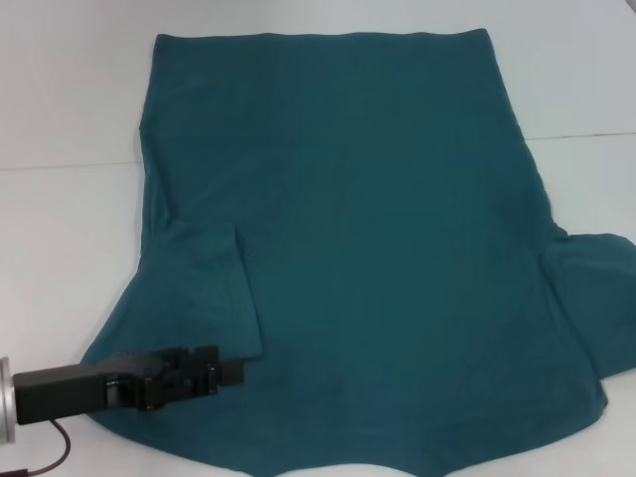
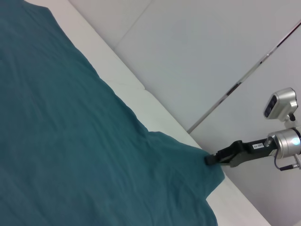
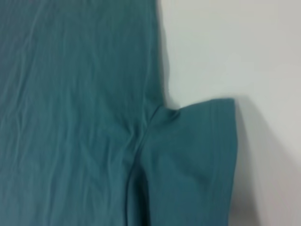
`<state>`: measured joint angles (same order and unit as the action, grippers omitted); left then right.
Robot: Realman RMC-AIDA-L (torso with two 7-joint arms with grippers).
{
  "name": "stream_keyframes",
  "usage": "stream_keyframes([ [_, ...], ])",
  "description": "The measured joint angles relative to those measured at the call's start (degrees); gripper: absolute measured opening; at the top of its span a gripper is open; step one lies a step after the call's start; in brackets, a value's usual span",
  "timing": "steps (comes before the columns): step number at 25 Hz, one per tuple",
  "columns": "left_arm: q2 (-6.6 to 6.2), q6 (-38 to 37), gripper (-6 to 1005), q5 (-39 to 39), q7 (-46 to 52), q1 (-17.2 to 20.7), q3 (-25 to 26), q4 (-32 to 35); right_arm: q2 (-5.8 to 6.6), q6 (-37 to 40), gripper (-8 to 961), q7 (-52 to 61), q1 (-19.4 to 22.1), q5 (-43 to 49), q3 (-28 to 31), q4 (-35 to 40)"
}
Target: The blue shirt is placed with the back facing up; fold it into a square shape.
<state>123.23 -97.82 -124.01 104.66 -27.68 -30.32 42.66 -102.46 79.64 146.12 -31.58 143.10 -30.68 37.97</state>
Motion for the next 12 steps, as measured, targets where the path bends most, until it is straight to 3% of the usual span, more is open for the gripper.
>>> stream_keyframes([
  [5, -0.03, 0.00, 691, 0.00, 0.12, 0.45, 0.00, -0.03, 1.06, 1.50, 13, 2.94, -2.85, 4.79, -0.39, 2.68],
  [12, 0.09, 0.08, 693, 0.00, 0.14, 0.95, 0.58, -0.04, 0.50, 3.95, 17, 5.99, -6.70, 10.05, -0.50, 7.33],
])
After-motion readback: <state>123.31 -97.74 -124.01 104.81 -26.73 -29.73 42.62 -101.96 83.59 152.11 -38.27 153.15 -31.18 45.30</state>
